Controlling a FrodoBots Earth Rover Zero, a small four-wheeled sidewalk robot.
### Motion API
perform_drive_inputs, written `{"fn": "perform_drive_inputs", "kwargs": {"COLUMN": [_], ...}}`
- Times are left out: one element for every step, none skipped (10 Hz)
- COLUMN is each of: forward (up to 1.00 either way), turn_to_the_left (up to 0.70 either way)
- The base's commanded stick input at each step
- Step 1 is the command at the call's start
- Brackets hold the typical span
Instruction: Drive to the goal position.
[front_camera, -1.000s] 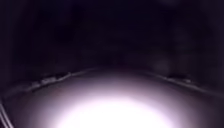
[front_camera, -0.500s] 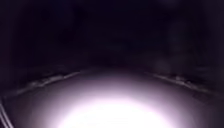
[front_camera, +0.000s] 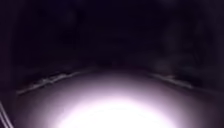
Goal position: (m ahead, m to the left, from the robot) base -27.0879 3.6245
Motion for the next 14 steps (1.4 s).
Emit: {"fn": "perform_drive_inputs", "kwargs": {"forward": [-1.0, -1.0, -1.0, -1.0, -1.0, -1.0, -1.0, -1.0, -1.0, -1.0, -1.0, -1.0, -1.0, -1.0], "turn_to_the_left": [0.0, 0.0, 0.0, 0.0, 0.0, 0.0, 0.0, 0.0, 0.0, 0.0, 0.0, 0.0, 0.0, 0.0]}}
